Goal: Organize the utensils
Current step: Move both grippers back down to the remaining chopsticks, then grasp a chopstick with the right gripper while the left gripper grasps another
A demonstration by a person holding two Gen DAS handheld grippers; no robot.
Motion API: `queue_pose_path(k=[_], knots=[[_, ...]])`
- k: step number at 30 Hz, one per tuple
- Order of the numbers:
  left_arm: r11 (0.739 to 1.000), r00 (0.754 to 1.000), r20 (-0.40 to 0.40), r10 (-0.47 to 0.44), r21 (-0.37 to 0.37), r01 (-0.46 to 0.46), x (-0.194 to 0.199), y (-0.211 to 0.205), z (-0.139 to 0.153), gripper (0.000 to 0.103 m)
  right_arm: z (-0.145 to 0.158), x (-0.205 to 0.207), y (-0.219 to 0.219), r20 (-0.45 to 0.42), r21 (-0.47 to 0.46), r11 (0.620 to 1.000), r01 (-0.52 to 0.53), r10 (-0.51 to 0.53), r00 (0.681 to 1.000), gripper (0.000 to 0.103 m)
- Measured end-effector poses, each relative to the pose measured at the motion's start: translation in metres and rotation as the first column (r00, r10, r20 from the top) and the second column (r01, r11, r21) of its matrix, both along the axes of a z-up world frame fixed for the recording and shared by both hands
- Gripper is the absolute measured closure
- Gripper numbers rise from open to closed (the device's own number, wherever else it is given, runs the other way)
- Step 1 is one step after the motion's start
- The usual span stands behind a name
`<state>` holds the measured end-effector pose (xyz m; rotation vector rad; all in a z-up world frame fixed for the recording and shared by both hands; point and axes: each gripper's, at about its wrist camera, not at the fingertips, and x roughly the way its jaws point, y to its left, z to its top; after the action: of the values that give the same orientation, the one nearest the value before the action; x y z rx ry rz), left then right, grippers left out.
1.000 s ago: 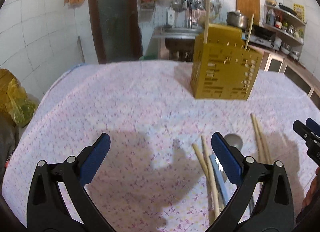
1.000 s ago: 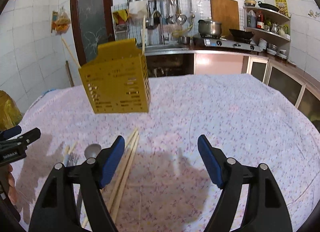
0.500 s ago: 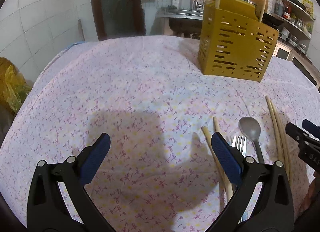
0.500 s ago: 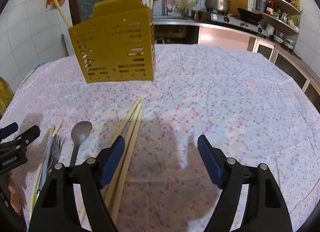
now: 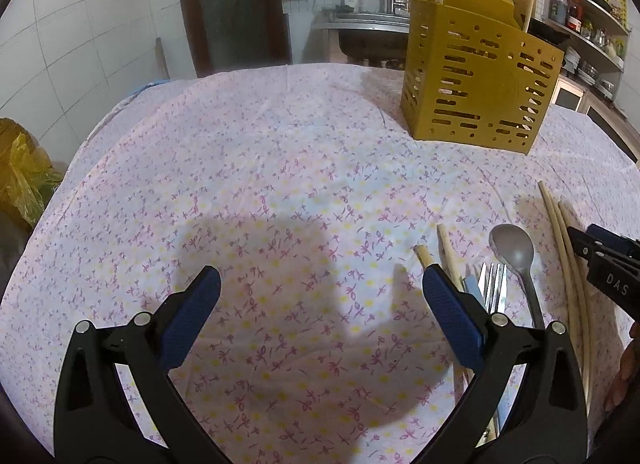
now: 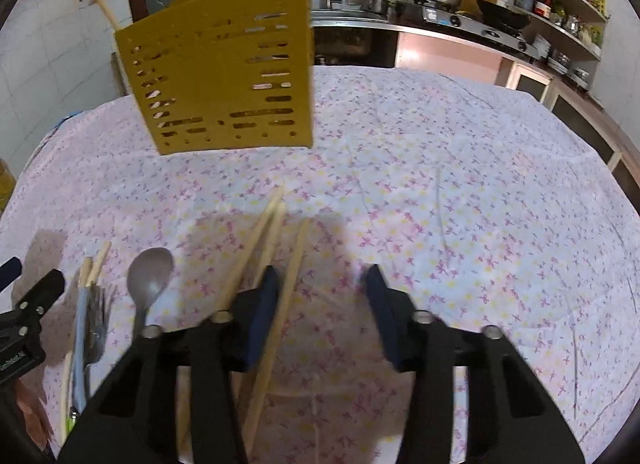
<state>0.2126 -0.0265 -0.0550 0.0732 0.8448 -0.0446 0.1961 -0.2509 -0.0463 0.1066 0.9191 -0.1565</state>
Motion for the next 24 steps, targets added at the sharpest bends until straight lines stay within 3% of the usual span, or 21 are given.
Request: queue_pose_path(k=[2, 4, 15, 21, 24], knots=[[1.0, 1.0, -0.001, 0.004, -0.006, -0.004, 0.0, 0.001, 0.0, 0.005, 0.002, -0.003, -0.001, -0.006, 0.02, 1.0, -0.014, 0.014, 1.0, 0.087], [1.0, 1.0, -0.006, 0.01, -0.013, -0.01, 0.0, 0.003, -0.001, 0.005, 0.005, -0.009, -0.005, -0.017, 0.044, 0.999, -0.027, 0.028, 0.999, 0.093], [0.999, 1.0, -0.025, 0.02, -0.035, -0.021, 0.003, -0.005, 0.002, 0.005, 0.002, -0.033, -0.036, 0.013, 0.094, 0.996, -0.013, 0.011, 1.0, 0.095], [1.0, 0.999, -0.044, 0.012, 0.027, -0.011, 0.009, -0.023, 0.0, 0.006, 0.001, -0.033, -0.041, 0.023, 0.119, 0.993, -0.017, 0.014, 1.0, 0.095], [0.999, 0.996, -0.087, 0.005, 0.045, -0.001, 0.014, -0.029, -0.008, 0.012, 0.0, -0.035, -0.041, 0.026, 0.125, 0.992, -0.015, 0.012, 1.0, 0.095]])
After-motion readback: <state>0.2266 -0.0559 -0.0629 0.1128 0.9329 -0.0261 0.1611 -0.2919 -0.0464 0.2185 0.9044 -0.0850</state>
